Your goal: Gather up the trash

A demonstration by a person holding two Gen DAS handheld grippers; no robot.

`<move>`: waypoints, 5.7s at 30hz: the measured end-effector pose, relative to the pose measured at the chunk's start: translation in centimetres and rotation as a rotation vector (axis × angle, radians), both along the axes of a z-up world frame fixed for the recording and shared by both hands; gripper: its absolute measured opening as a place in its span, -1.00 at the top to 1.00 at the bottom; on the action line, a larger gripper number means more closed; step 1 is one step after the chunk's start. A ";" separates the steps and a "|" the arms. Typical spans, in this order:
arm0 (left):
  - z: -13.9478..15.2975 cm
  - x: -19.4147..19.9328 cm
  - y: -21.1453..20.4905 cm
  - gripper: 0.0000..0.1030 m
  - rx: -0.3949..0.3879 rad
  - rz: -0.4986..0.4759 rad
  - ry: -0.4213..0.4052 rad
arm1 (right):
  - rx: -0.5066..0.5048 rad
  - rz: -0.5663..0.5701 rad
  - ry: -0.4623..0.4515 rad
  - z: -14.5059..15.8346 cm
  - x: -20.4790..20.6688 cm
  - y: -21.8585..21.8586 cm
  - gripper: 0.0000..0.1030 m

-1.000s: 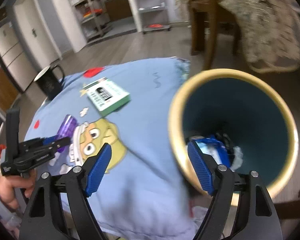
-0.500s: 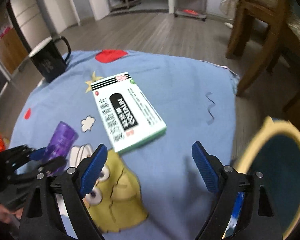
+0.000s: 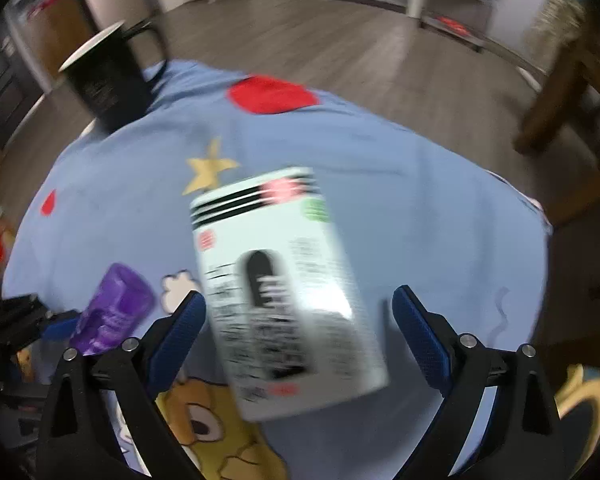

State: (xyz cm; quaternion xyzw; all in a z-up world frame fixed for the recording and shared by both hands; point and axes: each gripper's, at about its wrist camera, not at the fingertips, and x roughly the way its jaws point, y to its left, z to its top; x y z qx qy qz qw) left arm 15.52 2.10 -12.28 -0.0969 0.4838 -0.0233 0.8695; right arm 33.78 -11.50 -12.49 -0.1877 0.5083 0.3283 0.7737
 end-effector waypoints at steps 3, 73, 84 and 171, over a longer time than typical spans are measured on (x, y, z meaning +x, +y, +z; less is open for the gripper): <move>0.0 0.1 0.1 0.37 -0.005 0.003 -0.002 | -0.031 0.055 -0.008 -0.6 -0.6 1.5 -0.82; 6.7 -1.9 -11.8 0.39 -0.077 -0.297 -0.065 | 0.582 -0.832 -0.136 7.2 -18.7 -28.9 -0.42; 7.4 2.2 -22.2 0.39 -0.054 -0.481 -0.034 | 0.660 -0.970 -0.181 7.9 -18.9 -32.6 -0.42; 13.2 -7.5 -20.4 -0.88 0.018 -0.314 -0.277 | 0.319 -0.851 -0.373 12.5 -27.3 -31.3 -0.86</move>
